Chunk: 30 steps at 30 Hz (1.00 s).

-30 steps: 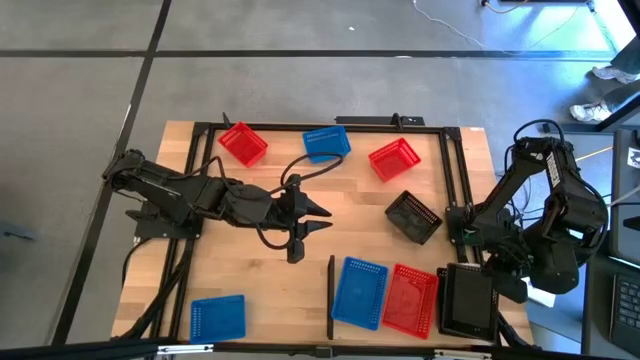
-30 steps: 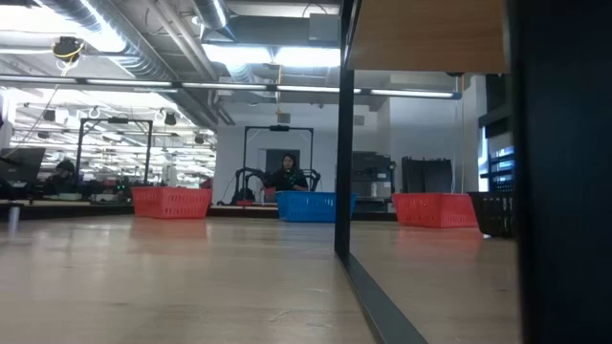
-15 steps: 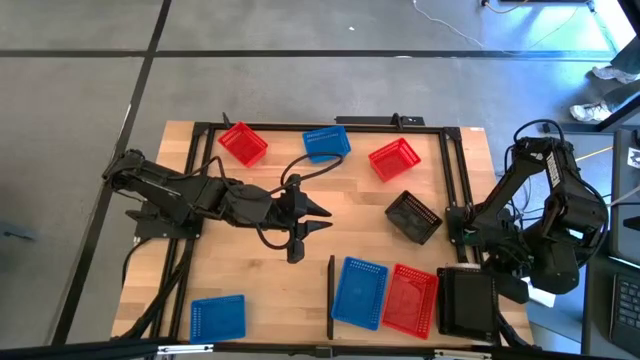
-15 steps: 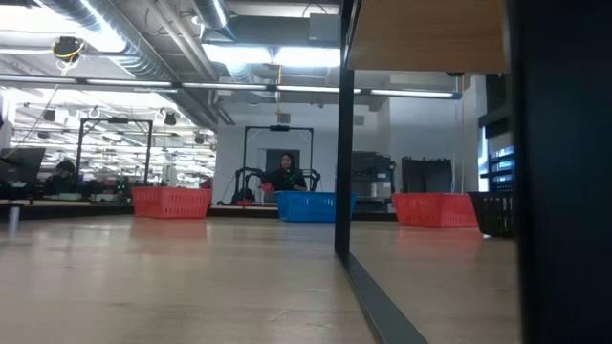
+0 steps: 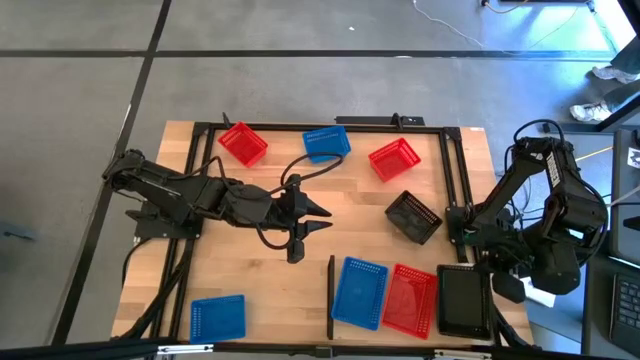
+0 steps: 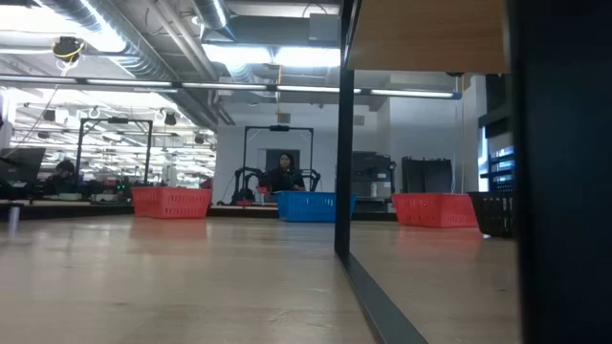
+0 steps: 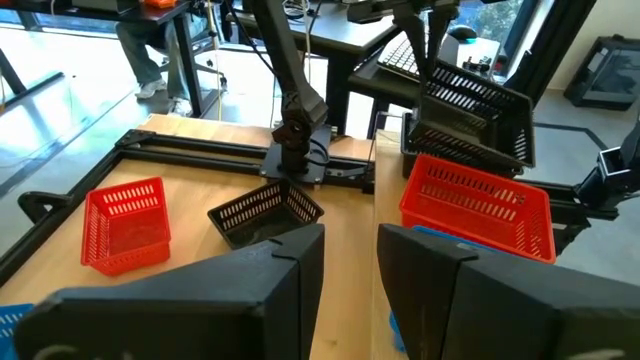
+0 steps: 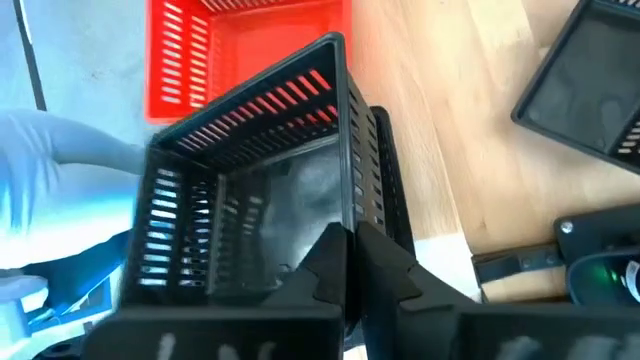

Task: Stack baskets on shelf by color
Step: Stack the left black bin on top of the black bin on the shelf

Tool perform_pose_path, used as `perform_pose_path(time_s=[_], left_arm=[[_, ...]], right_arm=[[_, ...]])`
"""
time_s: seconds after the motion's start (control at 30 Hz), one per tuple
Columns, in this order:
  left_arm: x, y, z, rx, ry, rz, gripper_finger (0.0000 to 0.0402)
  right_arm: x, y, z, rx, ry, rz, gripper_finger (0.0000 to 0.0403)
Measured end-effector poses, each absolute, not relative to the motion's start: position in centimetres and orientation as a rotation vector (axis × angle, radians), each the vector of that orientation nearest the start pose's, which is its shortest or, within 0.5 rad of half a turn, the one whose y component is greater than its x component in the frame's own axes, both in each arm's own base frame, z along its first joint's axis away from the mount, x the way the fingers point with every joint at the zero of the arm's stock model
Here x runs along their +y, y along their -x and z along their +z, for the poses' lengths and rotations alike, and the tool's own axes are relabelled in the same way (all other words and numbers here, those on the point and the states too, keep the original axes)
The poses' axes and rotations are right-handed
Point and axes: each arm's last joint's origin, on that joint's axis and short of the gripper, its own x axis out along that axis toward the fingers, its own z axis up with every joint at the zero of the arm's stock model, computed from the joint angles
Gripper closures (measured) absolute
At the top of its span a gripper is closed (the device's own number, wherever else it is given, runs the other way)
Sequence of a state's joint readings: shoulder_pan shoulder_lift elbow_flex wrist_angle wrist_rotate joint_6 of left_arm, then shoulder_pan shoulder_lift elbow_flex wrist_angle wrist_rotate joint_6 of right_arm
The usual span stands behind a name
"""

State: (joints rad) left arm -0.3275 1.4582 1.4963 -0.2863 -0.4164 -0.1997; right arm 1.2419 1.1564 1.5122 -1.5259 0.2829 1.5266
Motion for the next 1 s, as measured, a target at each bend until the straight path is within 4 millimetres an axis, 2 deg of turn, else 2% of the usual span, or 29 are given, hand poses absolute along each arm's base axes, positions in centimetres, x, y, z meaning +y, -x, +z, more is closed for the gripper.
perform_pose_path(time_s=[0.63,0.77,0.9,1.0], left_arm=[[-9.32,-31.07,41.19,0.222,0.108,0.111,0.0312],[-9.32,-31.07,41.19,0.222,0.108,0.111,0.0312],[-9.32,-31.07,41.19,0.222,0.108,0.111,0.0312],[-9.32,-31.07,41.19,0.222,0.108,0.111,0.0312]], right_arm=[[14.81,-5.93,39.87,1.184,-0.479,0.015,0.0368],[14.94,-5.79,39.8,1.24,-0.466,0.044,0.0376],[15.12,-5.92,39.72,1.218,-0.457,0.033,0.0393],[15.21,-6.06,39.69,1.186,-0.436,0.032,0.039]])
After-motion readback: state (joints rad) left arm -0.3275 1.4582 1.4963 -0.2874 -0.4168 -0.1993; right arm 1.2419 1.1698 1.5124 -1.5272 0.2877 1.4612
